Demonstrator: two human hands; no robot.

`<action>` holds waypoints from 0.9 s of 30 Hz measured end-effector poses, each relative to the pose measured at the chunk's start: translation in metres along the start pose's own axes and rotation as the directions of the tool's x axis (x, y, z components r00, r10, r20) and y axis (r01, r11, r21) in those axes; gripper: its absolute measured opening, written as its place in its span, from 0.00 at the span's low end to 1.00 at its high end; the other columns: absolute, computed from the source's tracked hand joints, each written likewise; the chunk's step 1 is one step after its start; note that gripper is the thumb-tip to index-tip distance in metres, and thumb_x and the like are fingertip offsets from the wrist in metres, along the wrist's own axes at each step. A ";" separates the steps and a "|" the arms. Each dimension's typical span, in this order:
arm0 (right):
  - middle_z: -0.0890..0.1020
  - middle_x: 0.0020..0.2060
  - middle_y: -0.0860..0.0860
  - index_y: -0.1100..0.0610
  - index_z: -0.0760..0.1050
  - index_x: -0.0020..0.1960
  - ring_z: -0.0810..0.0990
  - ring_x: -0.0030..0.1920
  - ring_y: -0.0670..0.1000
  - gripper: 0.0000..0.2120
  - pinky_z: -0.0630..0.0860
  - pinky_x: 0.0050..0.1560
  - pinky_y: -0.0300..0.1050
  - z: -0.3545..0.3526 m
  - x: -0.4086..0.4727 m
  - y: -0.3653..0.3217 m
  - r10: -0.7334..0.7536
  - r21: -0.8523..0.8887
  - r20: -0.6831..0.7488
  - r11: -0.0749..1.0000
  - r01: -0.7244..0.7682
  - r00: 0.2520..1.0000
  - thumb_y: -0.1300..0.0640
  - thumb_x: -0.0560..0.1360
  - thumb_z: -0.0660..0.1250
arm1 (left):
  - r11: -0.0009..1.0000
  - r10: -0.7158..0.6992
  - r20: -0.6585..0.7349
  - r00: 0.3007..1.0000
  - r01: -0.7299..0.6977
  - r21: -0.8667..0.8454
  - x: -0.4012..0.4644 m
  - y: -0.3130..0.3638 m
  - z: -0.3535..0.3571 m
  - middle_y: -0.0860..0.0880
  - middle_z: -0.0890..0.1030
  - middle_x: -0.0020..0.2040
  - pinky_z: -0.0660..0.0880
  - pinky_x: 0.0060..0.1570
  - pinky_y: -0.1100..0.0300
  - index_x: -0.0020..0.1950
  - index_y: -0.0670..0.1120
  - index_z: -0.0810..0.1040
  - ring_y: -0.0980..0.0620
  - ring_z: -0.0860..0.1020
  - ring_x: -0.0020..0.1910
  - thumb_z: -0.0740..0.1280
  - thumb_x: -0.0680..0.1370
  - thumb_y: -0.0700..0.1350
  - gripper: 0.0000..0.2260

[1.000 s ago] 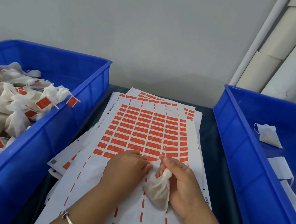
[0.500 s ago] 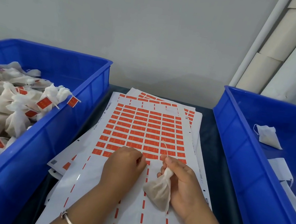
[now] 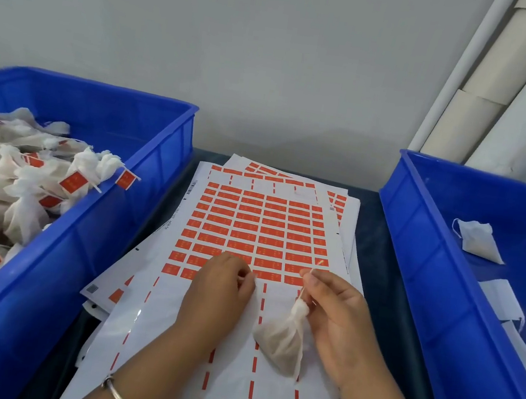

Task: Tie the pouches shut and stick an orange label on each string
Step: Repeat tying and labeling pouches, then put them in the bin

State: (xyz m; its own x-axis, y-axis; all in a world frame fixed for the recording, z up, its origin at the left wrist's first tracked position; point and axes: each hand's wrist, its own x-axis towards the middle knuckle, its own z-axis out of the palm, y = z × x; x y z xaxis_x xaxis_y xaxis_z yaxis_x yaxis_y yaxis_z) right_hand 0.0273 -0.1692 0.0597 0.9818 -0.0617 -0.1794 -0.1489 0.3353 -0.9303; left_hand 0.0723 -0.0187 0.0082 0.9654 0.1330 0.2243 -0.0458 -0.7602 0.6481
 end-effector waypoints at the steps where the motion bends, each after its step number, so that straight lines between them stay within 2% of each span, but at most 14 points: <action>1: 0.86 0.45 0.49 0.52 0.84 0.41 0.85 0.46 0.51 0.15 0.80 0.50 0.48 -0.001 0.000 -0.001 -0.017 -0.006 -0.007 1.000 0.017 1.000 0.49 0.57 0.74 | 0.995 -0.065 -0.033 0.997 0.063 -0.071 0.000 0.001 -0.003 0.62 0.72 0.41 0.63 0.35 0.76 0.44 0.57 0.72 0.60 0.73 0.36 0.65 0.77 0.52 0.03; 4: 0.85 0.38 0.49 0.54 0.82 0.43 0.84 0.36 0.48 0.17 0.80 0.43 0.42 -0.002 0.000 -0.005 -0.069 -0.041 -0.025 0.997 0.068 0.997 0.48 0.56 0.73 | 0.923 -0.245 -0.142 0.959 0.186 -0.337 -0.001 0.011 -0.018 0.64 0.74 0.38 0.64 0.25 0.77 0.39 0.56 0.72 0.60 0.76 0.34 0.65 0.76 0.52 0.06; 6: 0.85 0.37 0.48 0.52 0.84 0.41 0.84 0.37 0.47 0.17 0.80 0.44 0.42 -0.003 -0.001 -0.006 -0.104 -0.067 -0.013 0.992 0.103 0.994 0.46 0.55 0.73 | 0.847 -0.285 -0.126 0.950 0.189 -0.498 -0.004 0.023 -0.026 0.62 0.76 0.34 0.66 0.22 0.77 0.39 0.57 0.72 0.63 0.78 0.34 0.64 0.76 0.52 0.06; 9: 0.85 0.41 0.44 0.44 0.84 0.40 0.84 0.44 0.47 0.14 0.79 0.51 0.45 -0.002 -0.004 -0.007 -0.169 -0.220 0.031 0.960 0.172 0.985 0.42 0.56 0.73 | 0.720 -0.178 0.041 0.983 0.158 -0.676 -0.016 0.041 -0.030 0.58 0.80 0.35 0.70 0.29 0.76 0.43 0.55 0.75 0.63 0.79 0.37 0.61 0.77 0.51 0.05; 11: 0.85 0.41 0.41 0.41 0.83 0.39 0.83 0.46 0.43 0.11 0.78 0.49 0.41 0.001 -0.008 -0.008 -0.212 -0.346 0.113 0.907 0.238 0.971 0.41 0.58 0.71 | 0.635 -0.084 0.184 0.979 0.194 -0.748 -0.026 0.049 -0.030 0.58 0.81 0.38 0.73 0.34 0.74 0.46 0.54 0.77 0.60 0.81 0.40 0.60 0.78 0.51 0.07; 14: 0.86 0.40 0.44 0.45 0.85 0.41 0.84 0.41 0.45 0.13 0.78 0.41 0.36 0.001 -0.013 -0.010 -0.245 -0.359 0.200 0.883 0.304 0.949 0.42 0.60 0.71 | 0.537 -0.005 0.325 0.946 0.276 -0.797 -0.034 0.053 -0.033 0.55 0.83 0.42 0.76 0.39 0.70 0.46 0.52 0.79 0.56 0.82 0.44 0.58 0.78 0.50 0.10; 16: 0.86 0.40 0.46 0.48 0.85 0.43 0.83 0.39 0.46 0.10 0.77 0.39 0.34 -0.001 -0.014 -0.013 -0.274 -0.338 0.223 0.879 0.338 0.936 0.46 0.64 0.70 | 0.490 0.008 0.373 0.928 0.321 -0.810 -0.034 0.052 -0.036 0.53 0.84 0.44 0.77 0.41 0.67 0.45 0.53 0.82 0.53 0.83 0.45 0.58 0.79 0.48 0.13; 19: 0.85 0.37 0.46 0.50 0.82 0.43 0.82 0.35 0.44 0.10 0.78 0.39 0.34 -0.004 -0.014 -0.017 -0.323 -0.348 0.210 0.857 0.379 0.923 0.48 0.66 0.67 | 0.412 -0.015 0.453 0.891 0.418 -0.809 -0.033 0.052 -0.038 0.47 0.84 0.43 0.79 0.45 0.58 0.43 0.54 0.83 0.47 0.83 0.41 0.58 0.80 0.47 0.14; 23: 0.84 0.38 0.41 0.47 0.81 0.39 0.82 0.42 0.42 0.08 0.77 0.42 0.31 -0.005 -0.012 -0.016 -0.373 -0.372 0.157 0.836 0.405 0.914 0.46 0.63 0.68 | 0.373 -0.057 0.510 0.858 0.492 -0.787 -0.034 0.054 -0.037 0.45 0.82 0.38 0.79 0.37 0.59 0.40 0.53 0.83 0.47 0.80 0.32 0.59 0.79 0.46 0.14; 27: 0.83 0.41 0.40 0.49 0.80 0.40 0.82 0.50 0.43 0.14 0.79 0.47 0.35 -0.006 -0.010 -0.013 -0.389 -0.344 0.106 0.849 0.401 0.915 0.43 0.60 0.70 | 0.366 -0.100 0.514 0.852 0.512 -0.777 -0.035 0.053 -0.035 0.49 0.81 0.34 0.81 0.43 0.52 0.39 0.52 0.83 0.51 0.78 0.29 0.60 0.79 0.47 0.14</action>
State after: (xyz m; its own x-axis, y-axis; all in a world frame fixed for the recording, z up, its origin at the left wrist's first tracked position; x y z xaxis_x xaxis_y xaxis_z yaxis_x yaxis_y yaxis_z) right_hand 0.0191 -0.1783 0.0719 0.9689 -0.0875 0.2315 0.2266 -0.0629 -0.9720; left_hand 0.0273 -0.0416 0.0601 0.9590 -0.1375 -0.2478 0.2778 0.2841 0.9177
